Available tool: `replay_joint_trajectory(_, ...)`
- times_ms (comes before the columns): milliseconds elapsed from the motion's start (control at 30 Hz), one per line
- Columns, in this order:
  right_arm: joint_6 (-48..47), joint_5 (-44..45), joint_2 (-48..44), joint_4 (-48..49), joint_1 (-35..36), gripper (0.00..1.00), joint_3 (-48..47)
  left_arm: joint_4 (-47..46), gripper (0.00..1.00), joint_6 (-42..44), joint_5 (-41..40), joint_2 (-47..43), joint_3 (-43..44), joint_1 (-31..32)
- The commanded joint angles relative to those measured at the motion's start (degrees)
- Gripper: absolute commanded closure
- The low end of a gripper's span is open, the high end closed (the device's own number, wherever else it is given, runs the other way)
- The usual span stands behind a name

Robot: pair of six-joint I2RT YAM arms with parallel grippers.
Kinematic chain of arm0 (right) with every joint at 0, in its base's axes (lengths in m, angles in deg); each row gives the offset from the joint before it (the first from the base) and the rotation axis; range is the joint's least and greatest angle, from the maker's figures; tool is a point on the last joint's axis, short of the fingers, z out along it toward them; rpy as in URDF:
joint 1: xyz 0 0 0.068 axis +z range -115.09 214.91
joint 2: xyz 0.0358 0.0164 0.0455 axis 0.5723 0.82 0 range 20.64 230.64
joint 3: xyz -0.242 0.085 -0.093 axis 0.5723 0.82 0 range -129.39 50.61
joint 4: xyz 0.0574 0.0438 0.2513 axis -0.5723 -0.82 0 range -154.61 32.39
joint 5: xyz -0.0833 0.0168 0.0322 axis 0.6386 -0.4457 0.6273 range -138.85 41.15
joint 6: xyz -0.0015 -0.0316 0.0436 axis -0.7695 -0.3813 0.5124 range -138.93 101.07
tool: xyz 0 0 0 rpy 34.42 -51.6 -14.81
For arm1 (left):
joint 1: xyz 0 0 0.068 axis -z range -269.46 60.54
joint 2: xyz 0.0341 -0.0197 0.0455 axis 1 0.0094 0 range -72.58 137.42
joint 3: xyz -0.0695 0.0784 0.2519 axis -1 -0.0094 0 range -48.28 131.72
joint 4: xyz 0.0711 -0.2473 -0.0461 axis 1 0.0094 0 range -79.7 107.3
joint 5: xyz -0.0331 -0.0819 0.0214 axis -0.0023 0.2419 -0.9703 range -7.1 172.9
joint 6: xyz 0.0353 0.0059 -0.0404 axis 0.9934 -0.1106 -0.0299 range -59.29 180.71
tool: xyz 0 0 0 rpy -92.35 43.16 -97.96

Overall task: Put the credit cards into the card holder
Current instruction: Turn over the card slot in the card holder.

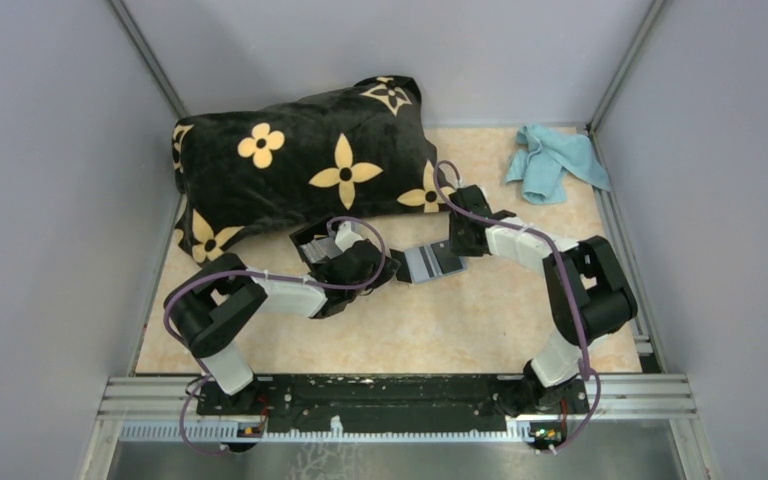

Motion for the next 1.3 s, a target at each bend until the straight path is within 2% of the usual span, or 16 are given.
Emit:
replay_joint_trajectory(0,1.04,1.40,-0.13,0.52,-1.21,0.66,-1.23,-1.65,1.00,0.21,0.33,-0.83,1.16,0.30)
replay_joint_trajectory(300,2.14,-0.93,3.88,2.02,-2.62,0.66,-0.55,-2.45,1.00,0.16,0.74,-0.96,1.03,0.42)
replay_joint_trajectory(1267,2.42,-2.86,4.00,3.30,-3.52,0.67,1.30,-2.17,1.00,0.72,0.97,-2.36,2.29,1.22)
